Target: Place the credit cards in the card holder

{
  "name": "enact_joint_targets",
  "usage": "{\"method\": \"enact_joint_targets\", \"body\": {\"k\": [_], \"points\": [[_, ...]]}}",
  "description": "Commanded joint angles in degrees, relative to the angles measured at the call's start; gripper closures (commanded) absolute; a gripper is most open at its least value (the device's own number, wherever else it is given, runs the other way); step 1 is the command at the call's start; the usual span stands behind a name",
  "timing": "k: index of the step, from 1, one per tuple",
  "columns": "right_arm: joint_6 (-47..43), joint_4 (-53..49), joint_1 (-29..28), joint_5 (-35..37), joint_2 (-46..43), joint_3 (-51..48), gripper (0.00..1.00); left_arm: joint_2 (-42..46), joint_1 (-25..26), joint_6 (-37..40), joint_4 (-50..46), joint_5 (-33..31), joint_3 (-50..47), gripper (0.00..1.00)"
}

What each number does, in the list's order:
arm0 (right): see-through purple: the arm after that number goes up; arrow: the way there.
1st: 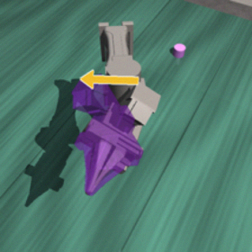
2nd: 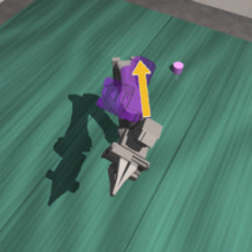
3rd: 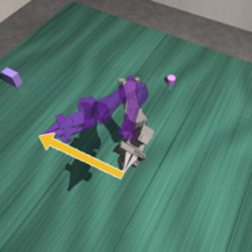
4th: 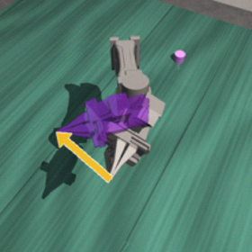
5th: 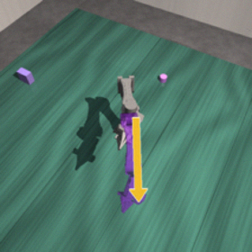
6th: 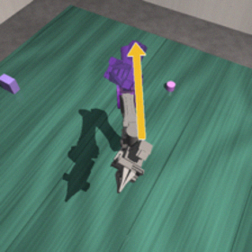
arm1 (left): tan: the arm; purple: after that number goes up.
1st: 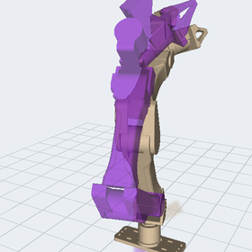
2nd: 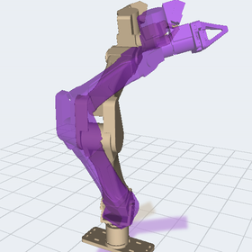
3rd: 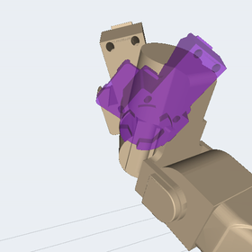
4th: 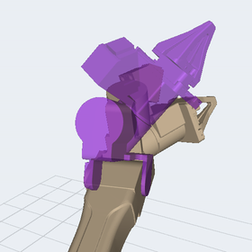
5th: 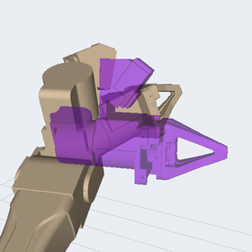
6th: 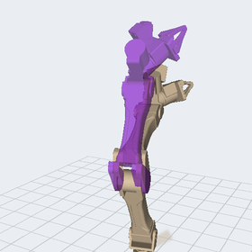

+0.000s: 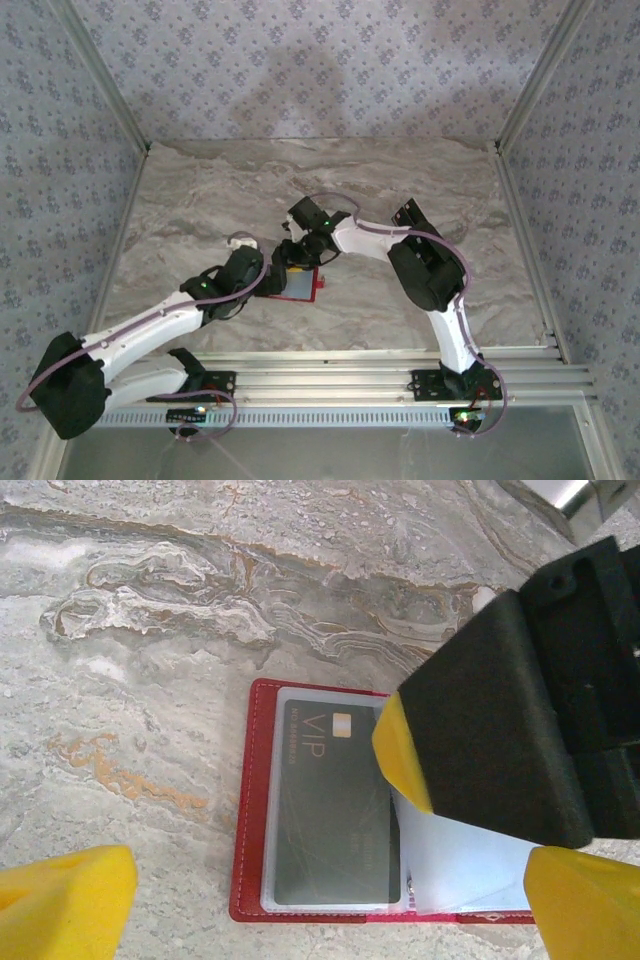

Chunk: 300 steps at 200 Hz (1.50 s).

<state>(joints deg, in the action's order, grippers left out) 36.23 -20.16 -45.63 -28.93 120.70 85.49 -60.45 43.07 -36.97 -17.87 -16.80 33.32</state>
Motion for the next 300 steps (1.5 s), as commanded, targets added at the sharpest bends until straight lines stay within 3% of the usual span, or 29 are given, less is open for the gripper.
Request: {"method": "enact_joint_targets", "body": {"k": [1,77,197,258,300], "points": [[0.3,-3.0,-1.0,-0.9,1.5,2.7,0.54,0.5,-0.3,-0.1,0.0,0.5,-0.3,0.00],[0.3,-3.0,-1.1,-0.3,1.7,2.0,0.54,-6.7,0.4,4.5,5.7,6.5,-2.1,0.01],[0.3,-2.7,-0.9,-0.8,0.8,2.0,0.54,-21.0,1.3,3.4,3.8,0.1,1.2,0.01],[0.3,-1.3,1.6,4.8,-8.2,-6.0,0.54,-20.9,1.3,2.3,4.6,0.1,-0.2,0.01],[0.4,0.3,2.3,5.2,-8.4,-8.9,0.54,-21.0,1.4,2.2,4.9,0.1,-0.3,0.01]]}}
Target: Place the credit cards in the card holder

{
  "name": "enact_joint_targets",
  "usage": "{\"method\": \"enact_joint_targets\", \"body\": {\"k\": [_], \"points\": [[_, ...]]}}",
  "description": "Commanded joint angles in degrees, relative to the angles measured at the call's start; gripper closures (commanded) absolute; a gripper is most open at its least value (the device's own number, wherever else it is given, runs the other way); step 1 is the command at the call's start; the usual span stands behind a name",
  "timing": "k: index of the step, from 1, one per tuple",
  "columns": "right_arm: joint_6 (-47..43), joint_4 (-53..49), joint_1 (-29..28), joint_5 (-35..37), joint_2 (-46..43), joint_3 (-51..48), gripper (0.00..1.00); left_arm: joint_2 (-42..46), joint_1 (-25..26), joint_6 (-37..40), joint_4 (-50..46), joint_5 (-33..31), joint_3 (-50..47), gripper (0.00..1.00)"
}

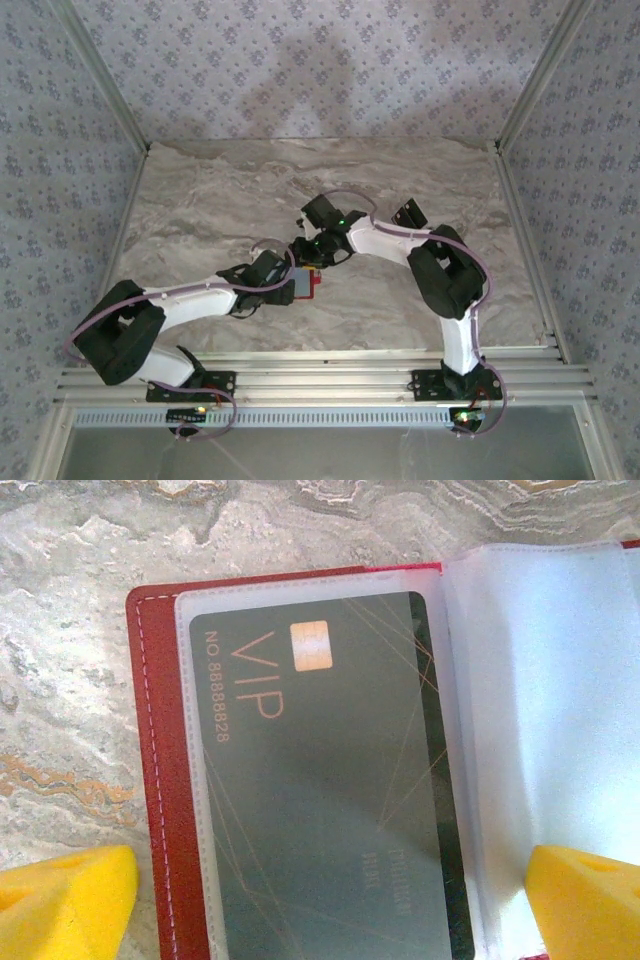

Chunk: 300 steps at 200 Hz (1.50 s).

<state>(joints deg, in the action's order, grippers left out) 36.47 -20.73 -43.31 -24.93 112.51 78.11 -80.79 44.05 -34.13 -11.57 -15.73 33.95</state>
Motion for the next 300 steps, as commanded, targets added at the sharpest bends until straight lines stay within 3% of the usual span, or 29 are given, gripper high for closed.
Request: {"method": "enact_joint_targets", "body": {"k": [1,88,208,300], "points": [[0.2,0.9,0.0,1.2,-0.2,-1.5,0.53,-0.7,0.4,-0.7,-1.4,-1.0,-0.9,0.01],[0.6,1.6,0.1,1.4,4.9,-1.5,0.54,0.1,0.3,-0.8,-1.6,-1.2,-1.4,0.01],[1.1,5.3,-0.7,-4.6,6.3,-0.9,0.54,2.2,0.3,-0.5,-3.0,-1.0,0.0,0.01],[2.0,5.6,-1.3,-5.8,5.4,-0.1,0.54,15.8,-0.6,-2.5,-7.6,-3.4,0.4,0.00]]}}
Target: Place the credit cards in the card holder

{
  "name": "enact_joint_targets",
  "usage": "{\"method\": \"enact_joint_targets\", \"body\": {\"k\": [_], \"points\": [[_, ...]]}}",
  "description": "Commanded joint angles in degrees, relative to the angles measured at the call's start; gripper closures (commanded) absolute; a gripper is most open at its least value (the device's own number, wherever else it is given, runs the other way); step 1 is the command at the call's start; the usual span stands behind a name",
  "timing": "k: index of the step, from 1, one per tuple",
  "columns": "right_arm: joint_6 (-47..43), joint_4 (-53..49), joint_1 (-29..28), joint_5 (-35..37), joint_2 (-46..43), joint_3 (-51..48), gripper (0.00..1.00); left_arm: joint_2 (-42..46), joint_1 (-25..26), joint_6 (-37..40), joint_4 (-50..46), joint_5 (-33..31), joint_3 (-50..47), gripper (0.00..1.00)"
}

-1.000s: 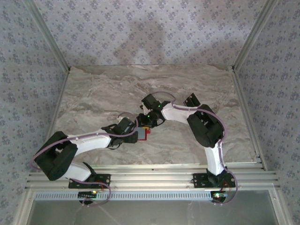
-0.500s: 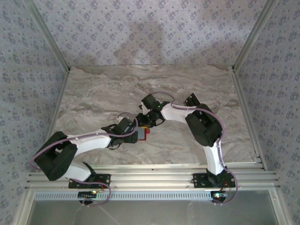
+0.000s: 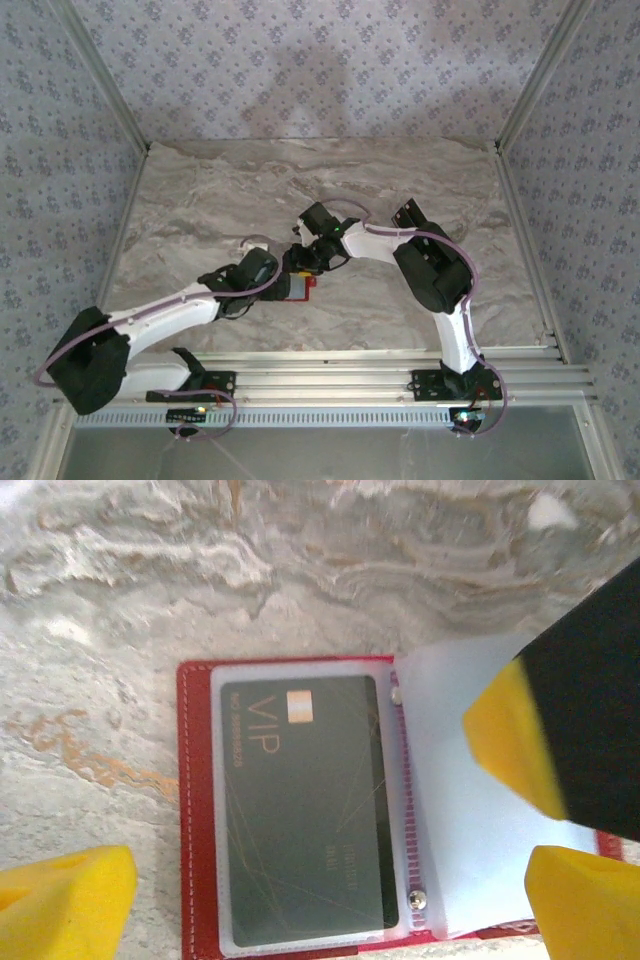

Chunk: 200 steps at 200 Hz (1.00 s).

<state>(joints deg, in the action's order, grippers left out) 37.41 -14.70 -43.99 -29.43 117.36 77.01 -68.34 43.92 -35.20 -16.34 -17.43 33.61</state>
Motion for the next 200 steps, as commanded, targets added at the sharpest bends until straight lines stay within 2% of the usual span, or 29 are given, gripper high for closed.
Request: {"method": "enact_joint_targets", "body": {"k": [1,48,78,137,200], "points": [[1.1,-0.4,-0.7,-1.3,0.5,1.0,0.54,3.5,-0.5,-1.4,-2.9,-1.7,0.8,0.00],[1.0,-2.5,-2.7,-0.9,-1.1,4.0,0.54,9.4,-1.7,-2.2,-5.7,-3.0,0.8,0.00],[0.6,-5.5,-4.2,-0.7,1.7,9.6,0.53,11.8,-2.5,-2.3,-6.4,-2.9,0.8,0.00],[-0.3,-10.3,-5.4,-1.4,10.1,19.5,0.53,11.9,-3.4,-2.5,-6.4,-2.1,1.0,0.00],[-0.9,-11.2,-5.6,-2.6,11.2,21.8,0.52,11.2,-3.8,-3.0,-5.9,-1.6,0.6,0.00]]}}
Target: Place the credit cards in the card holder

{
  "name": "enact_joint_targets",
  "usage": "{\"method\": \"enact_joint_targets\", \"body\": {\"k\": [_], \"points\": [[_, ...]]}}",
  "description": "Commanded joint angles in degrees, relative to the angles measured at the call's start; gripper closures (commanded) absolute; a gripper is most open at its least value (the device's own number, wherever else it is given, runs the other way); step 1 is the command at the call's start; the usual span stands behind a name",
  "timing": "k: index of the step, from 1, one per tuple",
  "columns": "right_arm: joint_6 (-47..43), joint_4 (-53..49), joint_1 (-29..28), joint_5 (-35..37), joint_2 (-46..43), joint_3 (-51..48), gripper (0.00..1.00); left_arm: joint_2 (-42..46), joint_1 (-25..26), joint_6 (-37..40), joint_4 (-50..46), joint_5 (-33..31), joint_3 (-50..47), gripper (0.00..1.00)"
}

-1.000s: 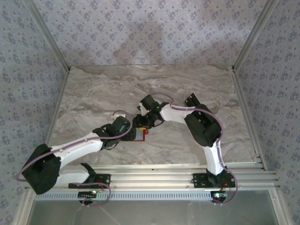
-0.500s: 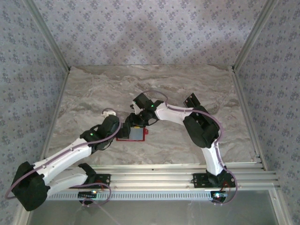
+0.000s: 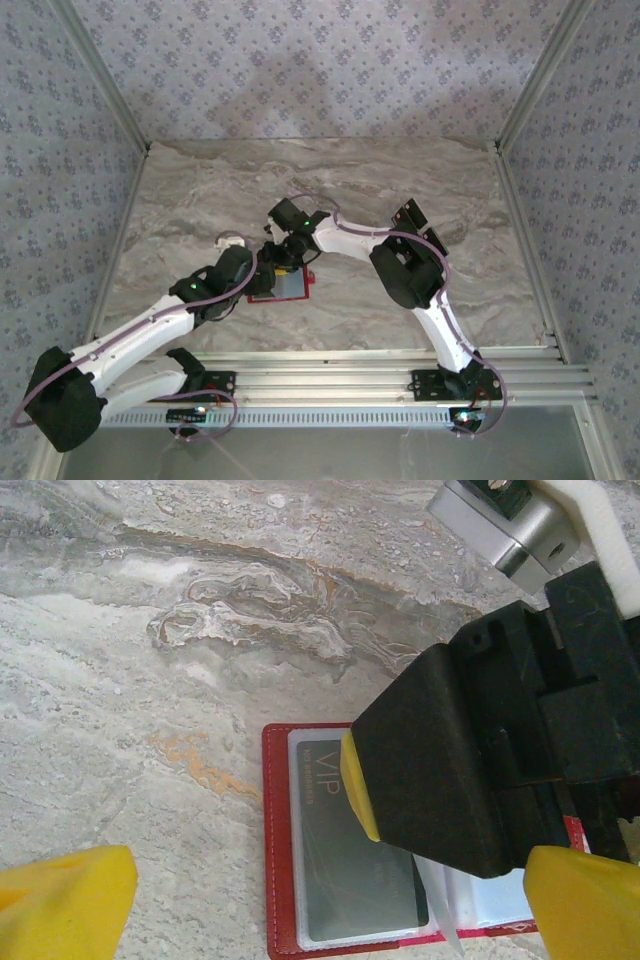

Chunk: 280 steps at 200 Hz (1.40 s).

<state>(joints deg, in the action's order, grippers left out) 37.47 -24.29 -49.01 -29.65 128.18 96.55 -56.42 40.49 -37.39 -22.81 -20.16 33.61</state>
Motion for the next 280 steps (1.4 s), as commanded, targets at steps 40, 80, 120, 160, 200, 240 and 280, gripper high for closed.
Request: {"method": "enact_joint_targets", "body": {"k": [40,80,120,160,200,240,280], "points": [[-1.0,-1.0,-0.7,-3.0,-2.7,2.8,0.52,-0.7,-0.3,-1.1,0.3,1.5,0.9,0.00],[-0.9,-1.4,-0.8,-2.9,-5.9,3.9,0.51,0.0,-0.3,-1.3,0.3,1.7,1.1,0.00],[-0.9,-1.1,-0.8,-2.9,-8.5,3.5,0.51,0.0,-0.3,-1.3,0.2,1.8,1.1,0.00],[-3.6,-2.2,-0.3,-1.3,-11.0,1.0,0.51,-0.2,-0.4,-1.4,0.1,1.6,0.8,0.00],[-4.6,-2.6,0.0,2.0,-11.2,-5.6,0.55,-1.5,-0.7,-1.4,0.4,1.0,0.2,0.00],[-6.5,-3.0,-0.9,1.8,-8.4,-7.4,0.61,-3.8,-0.9,-1.5,1.3,1.0,-0.3,0.00],[-7.4,-4.1,-0.5,3.8,-7.7,-10.0,0.64,-5.9,-1.0,-1.5,1.9,1.2,-0.4,0.00]]}}
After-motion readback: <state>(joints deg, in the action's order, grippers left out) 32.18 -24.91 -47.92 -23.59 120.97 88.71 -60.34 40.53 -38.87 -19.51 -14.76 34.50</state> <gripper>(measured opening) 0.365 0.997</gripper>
